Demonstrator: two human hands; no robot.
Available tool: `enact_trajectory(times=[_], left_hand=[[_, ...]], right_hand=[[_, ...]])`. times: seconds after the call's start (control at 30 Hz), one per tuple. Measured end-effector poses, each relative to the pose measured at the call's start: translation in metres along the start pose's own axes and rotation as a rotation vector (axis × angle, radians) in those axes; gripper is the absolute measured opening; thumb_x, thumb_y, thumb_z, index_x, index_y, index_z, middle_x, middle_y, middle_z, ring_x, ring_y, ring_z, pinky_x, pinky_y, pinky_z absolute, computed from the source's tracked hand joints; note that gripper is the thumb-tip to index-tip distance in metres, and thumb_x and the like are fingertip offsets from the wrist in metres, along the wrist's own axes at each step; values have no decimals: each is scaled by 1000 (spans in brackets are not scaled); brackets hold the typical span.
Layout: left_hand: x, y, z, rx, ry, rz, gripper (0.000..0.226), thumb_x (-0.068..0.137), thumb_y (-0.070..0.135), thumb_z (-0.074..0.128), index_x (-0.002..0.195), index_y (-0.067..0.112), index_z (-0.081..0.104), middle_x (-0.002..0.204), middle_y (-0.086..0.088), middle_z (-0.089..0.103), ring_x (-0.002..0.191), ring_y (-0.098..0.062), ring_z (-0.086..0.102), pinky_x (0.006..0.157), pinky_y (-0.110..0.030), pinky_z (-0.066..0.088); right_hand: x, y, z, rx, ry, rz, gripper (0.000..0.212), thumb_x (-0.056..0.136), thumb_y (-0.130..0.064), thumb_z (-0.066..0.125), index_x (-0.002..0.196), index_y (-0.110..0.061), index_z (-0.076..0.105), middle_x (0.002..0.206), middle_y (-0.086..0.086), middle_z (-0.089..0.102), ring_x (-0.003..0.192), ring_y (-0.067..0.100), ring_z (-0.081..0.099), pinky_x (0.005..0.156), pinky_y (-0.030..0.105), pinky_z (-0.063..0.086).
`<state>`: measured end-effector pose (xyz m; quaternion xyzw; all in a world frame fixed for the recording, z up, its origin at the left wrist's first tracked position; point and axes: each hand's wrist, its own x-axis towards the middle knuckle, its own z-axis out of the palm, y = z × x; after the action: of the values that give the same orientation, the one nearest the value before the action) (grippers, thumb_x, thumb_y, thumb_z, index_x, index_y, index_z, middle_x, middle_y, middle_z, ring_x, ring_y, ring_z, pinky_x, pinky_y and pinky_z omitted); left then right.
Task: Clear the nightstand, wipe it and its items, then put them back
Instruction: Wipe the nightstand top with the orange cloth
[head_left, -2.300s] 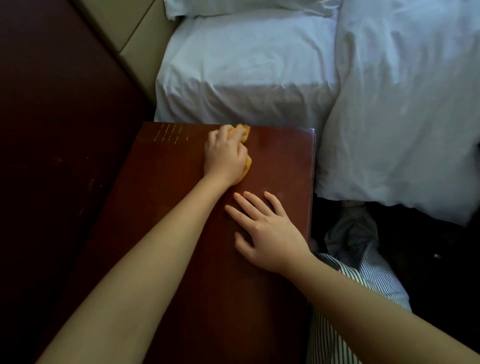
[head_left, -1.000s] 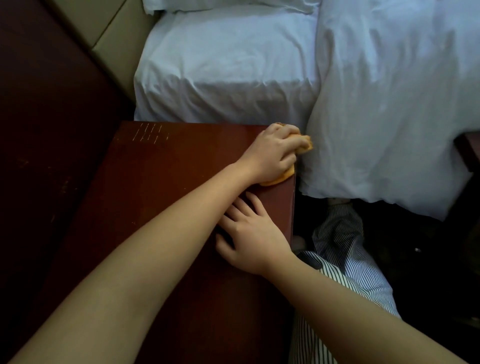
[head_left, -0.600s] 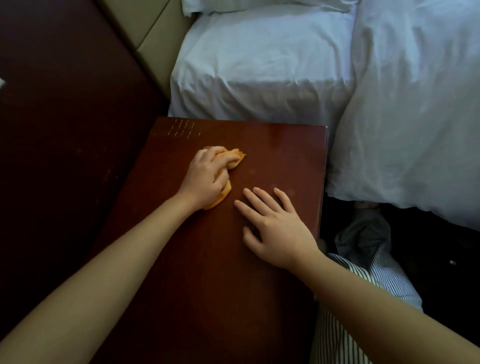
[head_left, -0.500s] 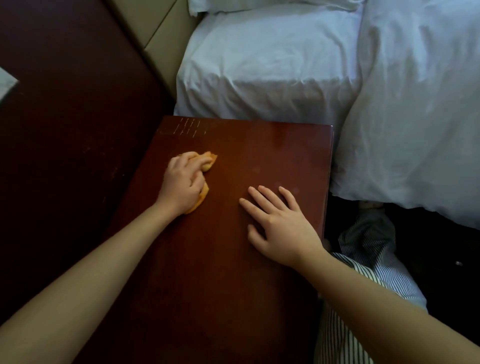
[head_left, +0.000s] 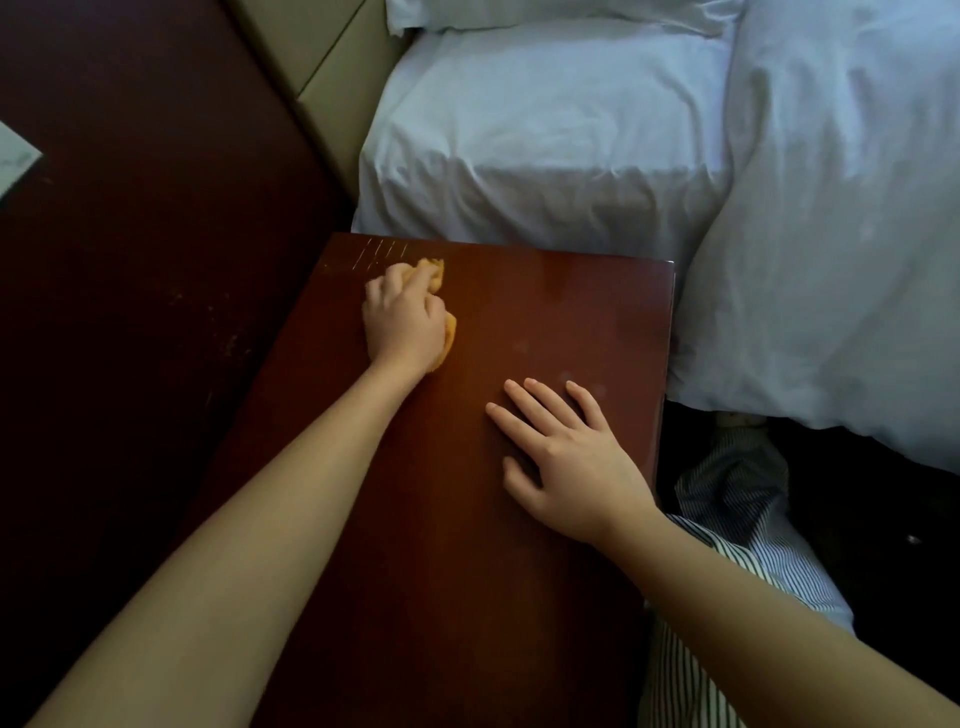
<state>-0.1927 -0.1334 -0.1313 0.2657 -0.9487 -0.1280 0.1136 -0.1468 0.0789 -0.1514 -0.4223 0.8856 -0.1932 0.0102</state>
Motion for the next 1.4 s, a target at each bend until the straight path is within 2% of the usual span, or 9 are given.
enact_trajectory(times=[0.1,0.17,0.47,0.7,0.77,1.0,1.13,1.27,1.4], left_hand=[[-19,-20,-11,-73,-79,225,39,92,13,44,128,23,53,131,-6,46,121,-26,36,99,-37,32],[-27,-39,-18,-88,-91,241,38,92,11,44,126,22,55,130,-7,47,121,-26,37,99,-38,33],[12,-8,2,35,116,-299,38,95,20,38,132,23,48,138,-6,40,125,-28,34,105,-41,27],[-26,-6,-6,-40,-65,244,38,92,15,42,127,22,55,132,-8,47,120,-27,38,98,-36,31],[-36,-28,-16,-46,-96,296,39,91,15,41,126,22,56,129,-8,48,118,-27,39,97,-37,32],[-8,-75,-27,100,57,-249,41,95,21,39,136,21,44,139,-10,37,126,-30,33,104,-43,31],[23,-59,-17,107,100,-389,41,97,24,38,138,24,41,142,-7,36,129,-29,32,107,-45,30],[35,-50,-13,72,39,-225,42,96,21,37,137,25,42,141,-5,37,128,-27,32,106,-41,29],[10,-61,-20,-41,-57,108,41,91,13,40,128,25,54,132,-5,46,121,-26,37,97,-34,32]], right_hand=[[0,-1,-1,-7,-11,3,52,85,-42,37,130,-24,56,138,4,52,130,22,46,108,50,29],[0,-1,-1,-5,-12,0,52,84,-41,37,129,-24,57,137,4,53,129,22,47,107,51,30],[0,-1,-2,11,-16,1,53,85,-41,37,131,-23,56,139,5,51,131,23,45,111,44,18],[0,-1,-4,20,-17,-1,52,86,-40,37,131,-22,56,138,6,52,130,24,45,109,43,15],[0,-2,-4,22,-7,-3,51,86,-40,38,130,-22,56,138,6,52,129,25,46,109,43,16],[0,-2,-3,16,-2,1,52,85,-39,38,129,-21,57,137,7,53,129,24,47,108,43,17],[0,-2,-3,22,-5,0,52,85,-39,38,129,-21,57,137,6,52,129,24,46,108,45,18],[1,-2,-2,22,-4,-4,52,85,-39,38,129,-21,57,137,6,53,129,23,47,107,45,18],[0,-1,-2,28,-3,-7,52,85,-40,38,129,-21,57,137,6,53,129,24,46,108,45,18]])
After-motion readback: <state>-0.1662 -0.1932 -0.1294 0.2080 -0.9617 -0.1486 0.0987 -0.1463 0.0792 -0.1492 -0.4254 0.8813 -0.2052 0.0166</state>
